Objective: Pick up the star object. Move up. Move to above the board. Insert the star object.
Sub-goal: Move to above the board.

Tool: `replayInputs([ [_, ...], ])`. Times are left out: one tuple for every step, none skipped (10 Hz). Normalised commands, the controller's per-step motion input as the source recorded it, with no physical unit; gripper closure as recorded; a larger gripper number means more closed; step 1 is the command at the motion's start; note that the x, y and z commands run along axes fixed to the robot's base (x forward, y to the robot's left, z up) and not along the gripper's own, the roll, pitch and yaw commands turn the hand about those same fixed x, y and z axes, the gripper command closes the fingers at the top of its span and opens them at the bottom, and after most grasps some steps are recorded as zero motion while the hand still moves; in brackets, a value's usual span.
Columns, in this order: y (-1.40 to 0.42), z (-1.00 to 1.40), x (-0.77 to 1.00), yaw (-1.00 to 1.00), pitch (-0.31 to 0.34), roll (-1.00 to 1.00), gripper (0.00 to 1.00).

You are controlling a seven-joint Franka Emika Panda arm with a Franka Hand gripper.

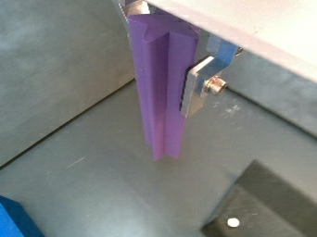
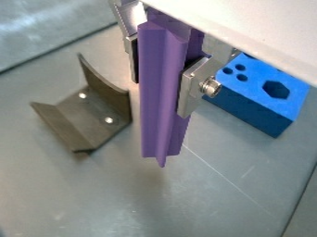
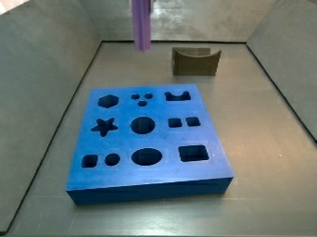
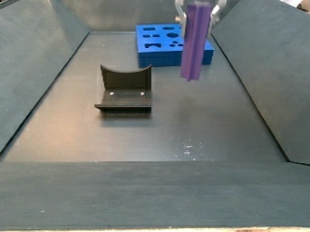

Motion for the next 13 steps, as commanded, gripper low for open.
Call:
replayInputs([
  [0.15,0.89,0.14,-0.01,0.058,-0.15,1.00],
  [0.08,0.71,0.06,-0.02,0.049,-0.15,1.00],
  [0.06,0.63,0.03,-0.03,0.037,-0.16,1.00],
  [0.04,0.47,0.00,-0.03,0.018,-0.16,1.00],
  [0.03,0.35,0.00,-0.03,0.020,-0.15,1.00],
  [0.02,0.17,0.00,-0.03,0.035,-0.14,1.00],
  [-1.00,0.37,0.08,-0.16,0.186,0.12,1.00],
  [-1.00,0.36,0.09,-0.15,0.190,0.14,1.00],
  [-1.00,0.38,0.08,-0.07,0.163,0.17,1.00],
  [-1.00,0.37,0.09,-0.03,0.114,0.10,1.00],
  [-1.00,0.37,0.10,-0.01,0.108,0.07,1.00],
  [-1.00,0.38,0.10,0.00,0.099,0.05,1.00],
  [-1.00,0.38,0.10,0.00,0.074,0.03,1.00],
])
